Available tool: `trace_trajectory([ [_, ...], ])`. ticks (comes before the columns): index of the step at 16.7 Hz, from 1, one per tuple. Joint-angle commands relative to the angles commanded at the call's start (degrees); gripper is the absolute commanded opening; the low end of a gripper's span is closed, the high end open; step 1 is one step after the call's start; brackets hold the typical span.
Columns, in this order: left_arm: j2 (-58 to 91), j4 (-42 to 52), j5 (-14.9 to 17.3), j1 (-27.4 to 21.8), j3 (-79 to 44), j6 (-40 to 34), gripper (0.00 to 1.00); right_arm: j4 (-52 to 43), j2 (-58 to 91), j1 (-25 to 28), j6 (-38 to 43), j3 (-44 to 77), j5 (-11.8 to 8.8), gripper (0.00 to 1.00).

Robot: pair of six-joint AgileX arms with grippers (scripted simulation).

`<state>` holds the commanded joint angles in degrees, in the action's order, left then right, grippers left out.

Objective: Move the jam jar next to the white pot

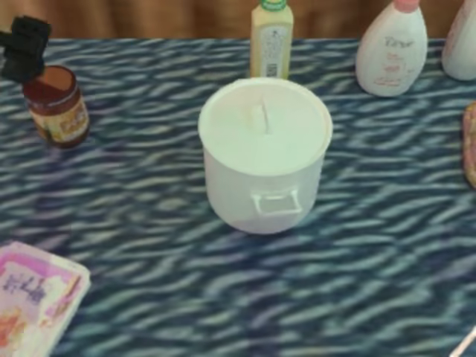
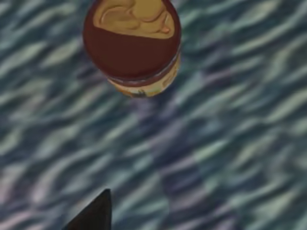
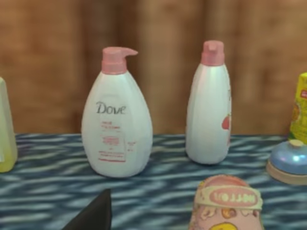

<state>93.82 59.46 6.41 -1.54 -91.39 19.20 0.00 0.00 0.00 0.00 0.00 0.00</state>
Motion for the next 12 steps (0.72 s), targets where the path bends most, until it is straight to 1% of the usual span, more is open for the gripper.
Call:
trace_trajectory([
  [7,36.6,19.3,-0.8,0.8,-41.3,7.7,1.0,0.0,0.0,0.0,0.0,0.0,0.0,1.0],
  [12,55.4,29.0,-1.9,1.6,-63.5,11.5,1.0,0.0,0.0,0.0,0.0,0.0,0.0,1.0],
])
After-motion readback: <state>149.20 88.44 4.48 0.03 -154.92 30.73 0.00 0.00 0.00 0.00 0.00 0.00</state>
